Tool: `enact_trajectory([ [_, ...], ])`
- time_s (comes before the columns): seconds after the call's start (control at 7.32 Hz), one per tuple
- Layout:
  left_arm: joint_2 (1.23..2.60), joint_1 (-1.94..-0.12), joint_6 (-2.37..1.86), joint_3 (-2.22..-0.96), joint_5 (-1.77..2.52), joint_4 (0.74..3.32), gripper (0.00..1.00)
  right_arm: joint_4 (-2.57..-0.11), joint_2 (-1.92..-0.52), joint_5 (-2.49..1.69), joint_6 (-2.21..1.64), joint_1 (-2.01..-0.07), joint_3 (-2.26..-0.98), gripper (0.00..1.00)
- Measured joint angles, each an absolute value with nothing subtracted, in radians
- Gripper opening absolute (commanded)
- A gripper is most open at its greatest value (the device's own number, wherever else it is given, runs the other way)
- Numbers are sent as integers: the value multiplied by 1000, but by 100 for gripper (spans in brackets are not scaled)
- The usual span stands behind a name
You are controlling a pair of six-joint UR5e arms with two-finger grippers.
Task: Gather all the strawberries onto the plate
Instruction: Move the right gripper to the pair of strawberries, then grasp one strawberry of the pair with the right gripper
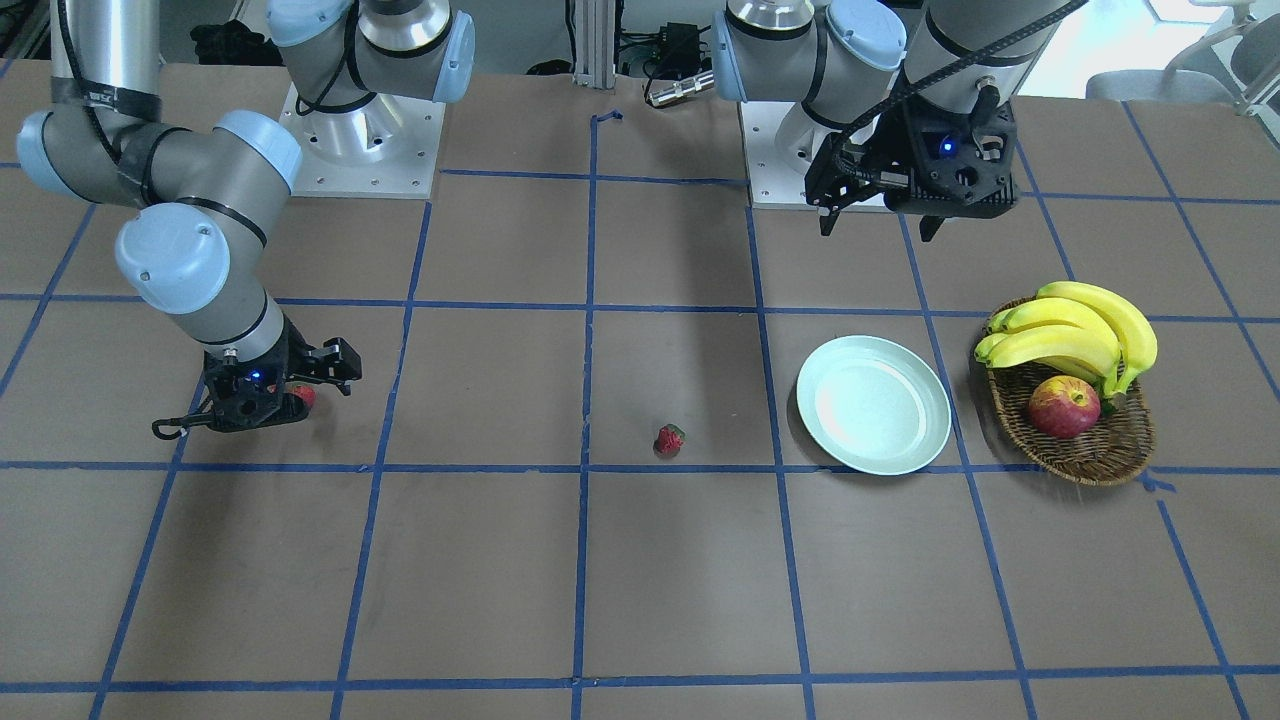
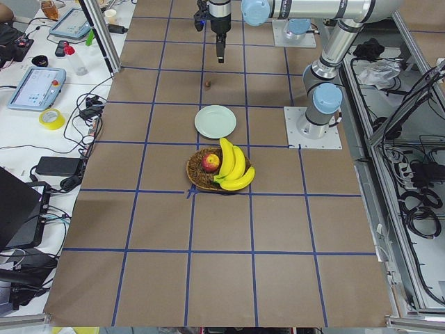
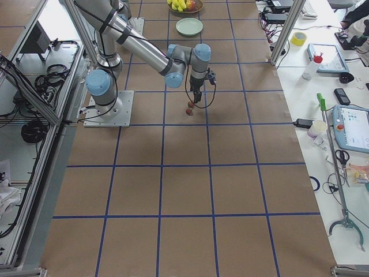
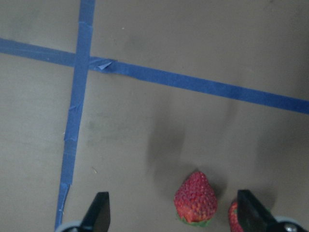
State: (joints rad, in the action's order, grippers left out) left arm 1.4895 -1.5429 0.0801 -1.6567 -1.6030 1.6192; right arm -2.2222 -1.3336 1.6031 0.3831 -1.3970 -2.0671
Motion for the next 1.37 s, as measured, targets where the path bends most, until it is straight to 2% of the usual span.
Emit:
enact_trajectory([
  [0.55, 1487, -1543, 67, -1657, -1600, 1620, 100, -2258, -1302, 1616, 420, -1392, -2095, 85],
  [0.82, 1487, -1543, 66, -1657, -1601, 1622, 100, -2288, -1298, 1617, 422, -1391, -2117, 32],
  [0.96, 1488, -1543, 66, -1657, -1602, 1622, 100, -2291, -1298, 1618, 421, -1390, -2118, 22],
  [1.09, 1488, -1544, 66, -1657, -1603, 1624, 100, -2291, -1300, 1620, 416, -1387, -2112, 16],
  [1.37, 1487, -1544, 66, -1657, -1604, 1625, 100, -2279, -1307, 1618, 381, -1373, -2087, 15],
])
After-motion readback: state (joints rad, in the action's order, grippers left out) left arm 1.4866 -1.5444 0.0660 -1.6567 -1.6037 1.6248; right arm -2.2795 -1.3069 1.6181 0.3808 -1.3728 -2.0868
